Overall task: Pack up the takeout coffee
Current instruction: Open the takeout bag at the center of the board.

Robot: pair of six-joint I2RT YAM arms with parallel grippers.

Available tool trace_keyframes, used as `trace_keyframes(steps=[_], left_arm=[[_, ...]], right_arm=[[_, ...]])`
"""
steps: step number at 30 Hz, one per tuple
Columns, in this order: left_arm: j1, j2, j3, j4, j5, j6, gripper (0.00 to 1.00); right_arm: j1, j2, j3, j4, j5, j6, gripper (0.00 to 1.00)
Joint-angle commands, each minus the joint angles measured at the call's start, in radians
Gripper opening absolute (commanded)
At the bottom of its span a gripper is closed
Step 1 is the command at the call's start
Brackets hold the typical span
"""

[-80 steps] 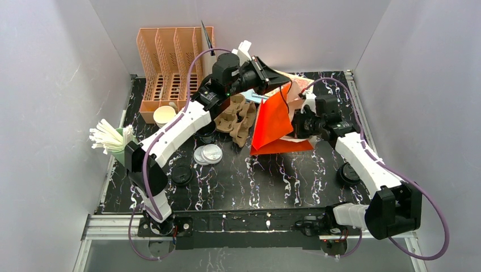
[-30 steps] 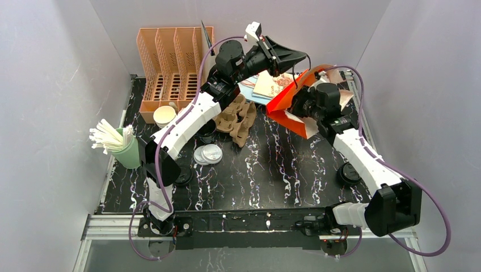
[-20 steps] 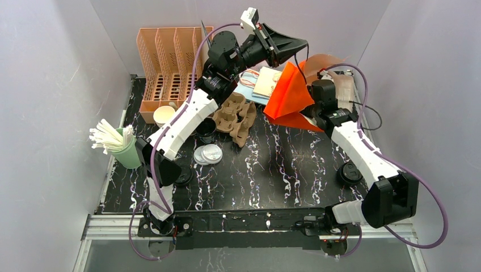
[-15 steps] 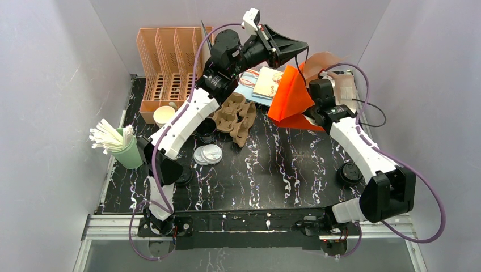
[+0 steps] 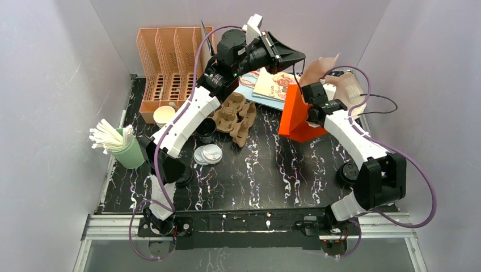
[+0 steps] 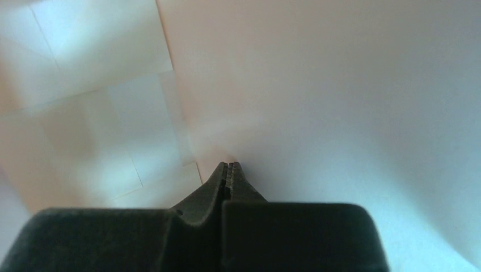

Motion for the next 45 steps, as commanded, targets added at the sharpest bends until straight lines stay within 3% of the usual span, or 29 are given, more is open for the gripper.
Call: trace_keyframes(steps=[1, 9, 13, 24, 28, 33, 42, 45], left_arm=[[-0.004, -0.037, 0.094, 0.009, -0.007, 0.060, 0.00], [0.006, -0.027, 0.119, -0.050, -0.023, 0.105, 0.00], [0.008, -0.035, 0.109, -0.102, -0.025, 0.144, 0.00], [0.011, -0.189, -0.248, -0.329, -0.133, 0.341, 0.00], [0.013, -0.210, -0.324, -0.383, -0.148, 0.384, 0.00], [0.013, -0.251, -0.415, -0.387, -0.157, 0.397, 0.01], [0.014, -0.253, -0.390, -0.463, -0.168, 0.455, 0.17], [0.015, -0.257, -0.360, -0.487, -0.191, 0.495, 0.31]], right_arm=[[0.001, 0.034, 0.017, -0.140, 0.203, -0.047, 0.01], [0.002, 0.092, -0.024, -0.217, 0.359, -0.035, 0.01], [0.000, 0.109, -0.017, -0.230, 0.365, -0.016, 0.01], [0.001, 0.088, 0.038, -0.246, -0.036, -0.168, 0.02], [0.001, 0.006, 0.021, -0.225, -0.169, -0.213, 0.16], [0.001, -0.069, 0.054, -0.212, -0.306, -0.243, 0.23], [0.002, -0.112, 0.185, -0.211, -0.564, -0.290, 0.40], [0.000, -0.119, 0.217, -0.196, -0.606, -0.285, 0.44]])
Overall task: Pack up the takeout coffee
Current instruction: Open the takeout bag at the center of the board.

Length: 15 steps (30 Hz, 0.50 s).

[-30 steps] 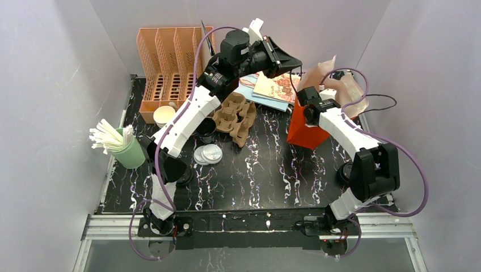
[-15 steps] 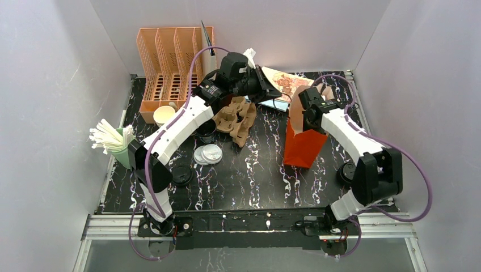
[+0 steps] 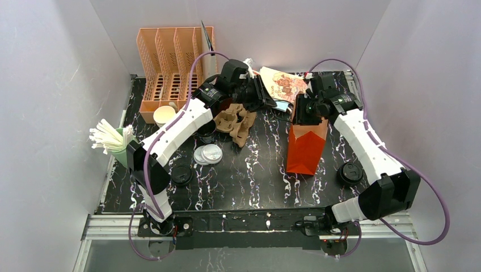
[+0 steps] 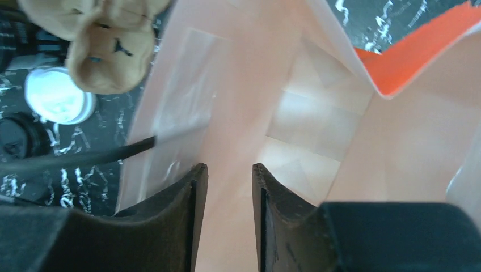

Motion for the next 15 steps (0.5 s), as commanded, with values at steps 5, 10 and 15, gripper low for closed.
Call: trace_keyframes(steps=[5, 10, 15], left_arm=[[0.006, -0.074, 0.129, -0.151, -0.122, 0.196, 0.64], [0.009, -0.077, 0.187, -0.328, -0.353, 0.342, 0.72], [0.011, -0.109, 0.149, -0.385, -0.487, 0.396, 0.84]], right_arm=[[-0.004, -0.042, 0.122, 0.026, -0.123, -0.008, 0.47], [-0.003, -0.056, 0.165, -0.002, -0.053, 0.004, 0.50], [-0.003, -0.077, 0.173, -0.013, -0.012, 0.008, 0.52]])
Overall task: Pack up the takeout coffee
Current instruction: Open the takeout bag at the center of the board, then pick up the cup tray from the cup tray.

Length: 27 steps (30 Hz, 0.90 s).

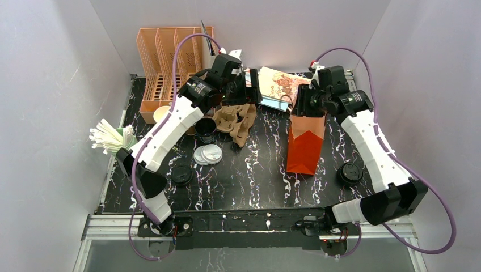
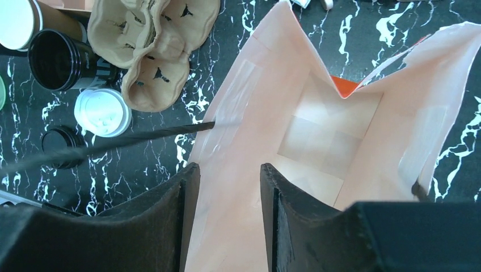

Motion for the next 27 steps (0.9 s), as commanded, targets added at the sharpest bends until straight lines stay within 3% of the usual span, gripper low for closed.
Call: trace_keyframes(steps=[1, 11, 15, 27], left_arm=[[0.009, -0.088, -0.033, -0.098, -0.174, 0.104, 0.85], [0.009, -0.026, -0.225, -0.080, -0.120, 0.180, 0.74], [0.010, 0.032, -0.222, -0.076, -0.175, 0.230, 0.74], [0.010, 0.188, -0.205, -0.066, -0.177, 0.277, 0.58]], right_arm=[[-0.003, -0.046, 0.057, -0.015, 0.044, 0.007, 0.52], [-0.003, -0.072, 0.099, -0.023, 0.154, 0.009, 0.52], [-0.004, -0.082, 0.116, -0.024, 0.156, 0.009, 0.52], [-0.003, -0.136, 0.169, 0.002, 0.181, -0.002, 0.55]])
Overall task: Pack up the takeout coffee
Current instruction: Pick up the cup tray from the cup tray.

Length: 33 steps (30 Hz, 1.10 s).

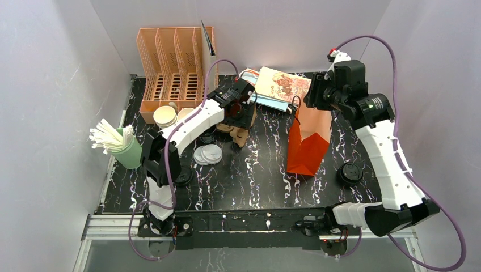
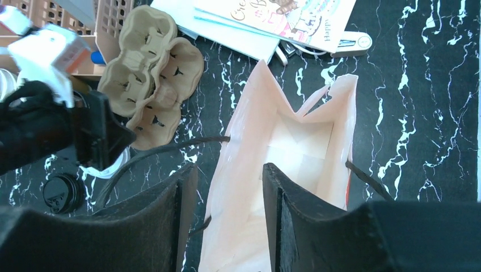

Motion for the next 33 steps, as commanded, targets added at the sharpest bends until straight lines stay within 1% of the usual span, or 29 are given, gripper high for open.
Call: trace_keyframes(steps=[1, 6, 9, 10, 12, 14, 16, 17, 18, 19, 23, 25, 27, 29, 33], left_arm=[[0.000, 0.038, 0.020, -0.008, -0.029, 0.023, 0.57], [0.001, 0.112, 0.053, -0.006, -0.042, 0.037, 0.53], [0.000, 0.144, 0.080, -0.022, -0.049, 0.038, 0.49], [0.000, 0.147, 0.081, -0.021, -0.054, 0.038, 0.45], [0.000, 0.154, 0.084, -0.021, -0.050, 0.040, 0.37], [0.000, 0.158, 0.090, -0.025, -0.040, 0.044, 0.24], [0.000, 0.159, 0.108, -0.036, -0.027, 0.045, 0.11], [0.001, 0.161, 0.128, -0.049, -0.017, 0.048, 0.06], [0.000, 0.159, 0.144, -0.054, -0.004, 0.050, 0.02], [0.001, 0.156, 0.159, -0.065, 0.009, 0.049, 0.00], [0.000, 0.132, 0.207, -0.097, 0.054, 0.033, 0.00], [0.001, 0.115, 0.222, -0.112, 0.074, 0.021, 0.00], [0.001, 0.098, 0.245, -0.137, 0.102, 0.005, 0.00], [0.001, 0.075, 0.275, -0.162, 0.135, -0.010, 0.00], [0.026, 0.008, 0.336, -0.257, 0.233, -0.055, 0.00]], right_arm=[[-0.003, -0.050, 0.049, 0.037, 0.015, -0.008, 0.56], [-0.003, -0.083, 0.039, 0.085, 0.007, -0.015, 0.62], [-0.004, -0.091, 0.048, 0.098, 0.009, -0.027, 0.64], [-0.004, -0.091, 0.052, 0.099, 0.011, -0.029, 0.64], [-0.004, -0.092, 0.059, 0.097, 0.012, -0.034, 0.65], [-0.004, -0.088, 0.066, 0.100, -0.011, -0.041, 0.66], [-0.004, -0.083, 0.079, 0.107, -0.081, -0.057, 0.66], [-0.004, -0.079, 0.086, 0.114, -0.140, -0.063, 0.66], [-0.004, -0.078, 0.094, 0.123, -0.165, -0.070, 0.66], [-0.004, -0.077, 0.102, 0.132, -0.201, -0.072, 0.68], [-0.003, -0.064, 0.133, 0.171, -0.287, -0.076, 0.73], [-0.003, -0.053, 0.156, 0.190, -0.356, -0.079, 0.74], [-0.003, -0.045, 0.167, 0.216, -0.445, -0.084, 0.73], [-0.002, -0.040, 0.154, 0.240, -0.520, -0.094, 0.71], [0.006, -0.034, 0.092, 0.294, -0.596, -0.098, 0.71]])
